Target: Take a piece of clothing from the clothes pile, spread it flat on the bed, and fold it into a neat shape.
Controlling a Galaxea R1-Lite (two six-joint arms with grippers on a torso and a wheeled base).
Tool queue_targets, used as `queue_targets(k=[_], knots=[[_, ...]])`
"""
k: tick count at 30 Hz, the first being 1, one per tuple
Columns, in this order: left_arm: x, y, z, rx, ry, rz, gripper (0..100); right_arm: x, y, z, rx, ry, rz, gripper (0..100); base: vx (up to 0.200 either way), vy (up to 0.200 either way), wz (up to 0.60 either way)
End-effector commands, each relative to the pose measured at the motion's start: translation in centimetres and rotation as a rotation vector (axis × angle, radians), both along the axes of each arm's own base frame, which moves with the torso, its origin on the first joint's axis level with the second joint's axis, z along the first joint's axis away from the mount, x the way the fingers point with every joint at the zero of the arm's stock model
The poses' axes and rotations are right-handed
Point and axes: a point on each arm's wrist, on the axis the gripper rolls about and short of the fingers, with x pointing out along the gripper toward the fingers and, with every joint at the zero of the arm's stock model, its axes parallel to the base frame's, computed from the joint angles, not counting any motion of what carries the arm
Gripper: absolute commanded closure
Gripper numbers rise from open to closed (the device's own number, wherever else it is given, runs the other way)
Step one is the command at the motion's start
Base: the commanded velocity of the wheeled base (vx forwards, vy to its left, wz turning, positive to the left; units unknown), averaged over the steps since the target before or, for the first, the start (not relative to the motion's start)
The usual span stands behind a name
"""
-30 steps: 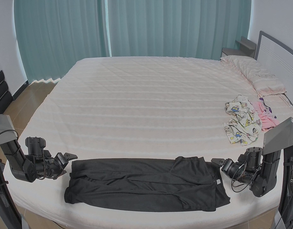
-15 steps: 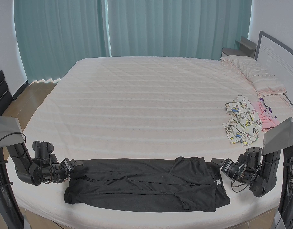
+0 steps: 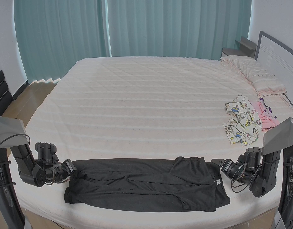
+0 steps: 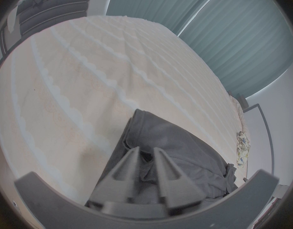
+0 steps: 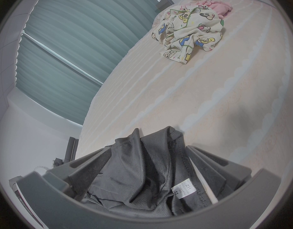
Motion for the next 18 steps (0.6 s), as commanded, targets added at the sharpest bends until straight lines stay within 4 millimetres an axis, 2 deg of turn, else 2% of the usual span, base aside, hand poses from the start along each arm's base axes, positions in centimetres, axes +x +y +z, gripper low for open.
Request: queue_targets(k=[1, 4, 11, 18], knots=[[0.1, 0.3, 0.0, 0.019, -0.008, 0.029, 100, 0.0, 0.1, 0.1, 0.002, -0.009, 0.004, 0, 0.0, 0.0, 0.0], [0.0, 0.3, 0.1, 0.021, -0.008, 0.029, 100, 0.0, 0.1, 0.1, 0.001, -0.009, 0.003, 0, 0.0, 0.0, 0.0], [-0.6, 0.4, 2.4, 0.019, -0.07, 0.039, 100, 0.0, 0.1, 0.0, 0.001, -0.007, 0.003, 0, 0.0, 0.0, 0.0], [-1.1, 0.4, 3.4, 0.021, -0.092, 0.041, 100, 0.0, 0.1, 0.0, 0.001, -0.006, 0.003, 0, 0.0, 0.0, 0.0]])
